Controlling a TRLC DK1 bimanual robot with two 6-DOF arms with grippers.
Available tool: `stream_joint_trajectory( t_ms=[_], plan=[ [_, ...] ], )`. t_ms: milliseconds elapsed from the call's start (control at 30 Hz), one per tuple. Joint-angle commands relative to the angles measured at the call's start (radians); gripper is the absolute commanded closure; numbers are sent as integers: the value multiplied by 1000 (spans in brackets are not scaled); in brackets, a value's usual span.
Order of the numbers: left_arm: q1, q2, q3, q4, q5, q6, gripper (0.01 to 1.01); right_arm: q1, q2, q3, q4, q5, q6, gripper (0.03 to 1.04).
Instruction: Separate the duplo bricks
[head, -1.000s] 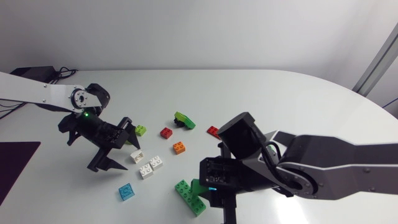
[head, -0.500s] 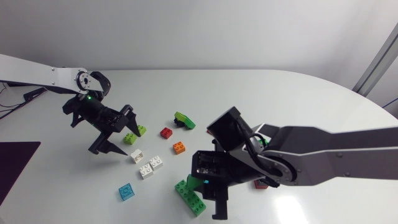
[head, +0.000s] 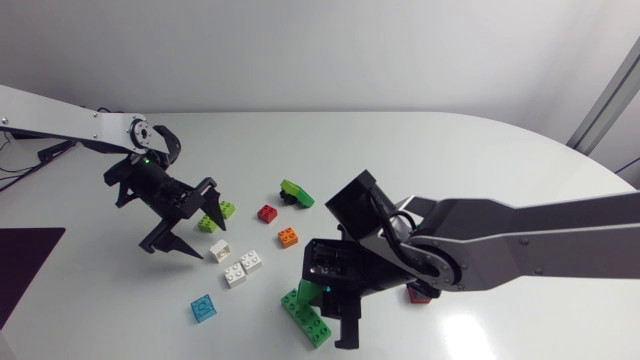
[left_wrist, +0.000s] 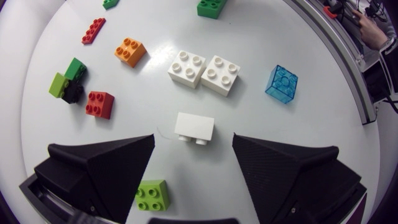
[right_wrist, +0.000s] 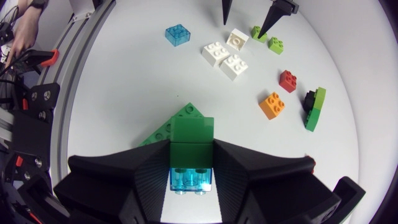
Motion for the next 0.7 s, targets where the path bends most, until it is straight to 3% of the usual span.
stream_joint_trajectory(
  t_ms=[0,333,500,600,667],
  plan=[
    [7,41,8,-4,12,47,162,0,22,21,-21,1,29,764],
    [-13,74,18,14,19,48,197,-2,16,8,-21,2,40,764],
    [-22,84,18,19,22,47,267,-2,15,1,-21,2,42,764],
    [-29,84,18,19,34,47,446,-2,16,-4,-18,4,42,764],
    [-33,84,18,19,42,47,680,-3,15,-2,-18,4,42,764]
  ],
)
